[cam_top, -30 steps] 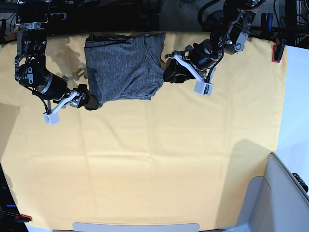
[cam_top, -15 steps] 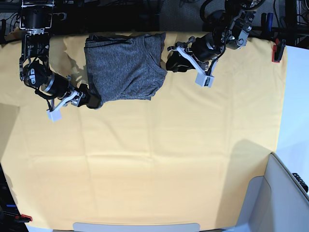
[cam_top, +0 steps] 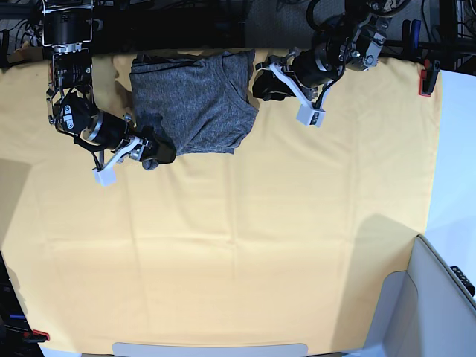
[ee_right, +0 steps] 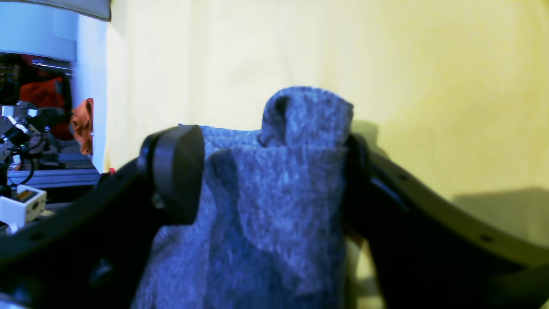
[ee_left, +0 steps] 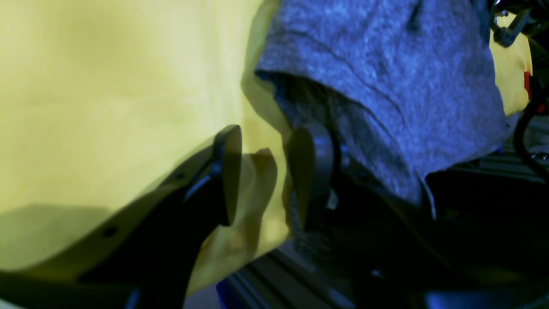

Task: Fold the T-shirt properly
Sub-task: 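Grasp opposite sides of the folded bundle with both grippers, then lift the bundle with both grippers and pull it toward the table center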

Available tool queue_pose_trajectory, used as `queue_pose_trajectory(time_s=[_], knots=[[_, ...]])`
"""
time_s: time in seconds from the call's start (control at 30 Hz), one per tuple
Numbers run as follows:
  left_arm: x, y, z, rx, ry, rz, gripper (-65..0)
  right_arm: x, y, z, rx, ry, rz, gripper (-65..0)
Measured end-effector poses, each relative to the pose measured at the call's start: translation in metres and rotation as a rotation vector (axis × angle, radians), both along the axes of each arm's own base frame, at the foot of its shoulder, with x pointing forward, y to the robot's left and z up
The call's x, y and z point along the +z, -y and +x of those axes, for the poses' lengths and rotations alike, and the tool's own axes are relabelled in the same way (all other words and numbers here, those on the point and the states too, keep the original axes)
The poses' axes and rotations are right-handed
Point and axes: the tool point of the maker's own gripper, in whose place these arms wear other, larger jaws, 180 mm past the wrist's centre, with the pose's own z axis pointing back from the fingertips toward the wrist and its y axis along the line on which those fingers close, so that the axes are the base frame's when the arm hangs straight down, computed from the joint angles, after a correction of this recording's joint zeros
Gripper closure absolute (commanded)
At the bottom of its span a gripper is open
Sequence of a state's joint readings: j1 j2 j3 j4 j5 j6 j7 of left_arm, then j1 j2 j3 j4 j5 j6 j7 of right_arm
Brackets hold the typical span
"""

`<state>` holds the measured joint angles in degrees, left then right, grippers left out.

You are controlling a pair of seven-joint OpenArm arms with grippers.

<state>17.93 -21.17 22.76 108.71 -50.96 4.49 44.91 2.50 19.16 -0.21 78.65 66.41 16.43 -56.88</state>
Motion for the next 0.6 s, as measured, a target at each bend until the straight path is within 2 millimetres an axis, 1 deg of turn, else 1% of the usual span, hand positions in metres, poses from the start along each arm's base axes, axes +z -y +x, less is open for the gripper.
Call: queue_pose_trajectory(time_s=[0.1,0.13,0.17,0.2,0.3,0.43,0.5,0.57,0.6], knots=[[0.004,0.009,-0.009,0.005,-0.053,-0.085,-25.8,-0.006,-0.001,-0.005,0.007,-0.021,-0.011,-14.5],[0.003,0.013,-0.015,-0.009,-0.087,-0.104,-27.0,-0.008,-0.001,-0.008,0.024,-0.030,-0.027,-11.2],[0.004,0.017,-0.022,-0.028,-0.123,-0.124,-28.3,-0.009,-0.002,-0.009,0.031,-0.034,-0.032,-9.2],[0.005,0.020,-0.024,-0.034,-0.141,-0.145,-29.1,-0.009,-0.002,-0.009,0.029,-0.036,-0.031,-9.0],[0.015,0.028,-0.024,-0.051,-0.173,-0.215,-30.8,-0.009,-0.002,-0.008,0.029,-0.036,-0.030,-9.0],[0.034,0.038,-0.012,-0.062,-0.171,-0.319,-31.0,-0.009,-0.002,-0.009,0.029,-0.037,-0.029,-9.0],[0.038,0.040,-0.013,-0.059,-0.184,-0.348,-31.0,-0.009,-0.002,-0.009,0.030,-0.038,-0.030,-9.0],[0.038,0.039,-0.019,-0.067,-0.217,-0.362,-31.0,-0.009,-0.002,-0.008,0.029,-0.036,-0.030,-9.0],[0.040,0.037,-0.016,-0.053,-0.221,-0.384,-31.0,-0.009,-0.002,-0.009,0.028,-0.036,-0.030,-9.0]])
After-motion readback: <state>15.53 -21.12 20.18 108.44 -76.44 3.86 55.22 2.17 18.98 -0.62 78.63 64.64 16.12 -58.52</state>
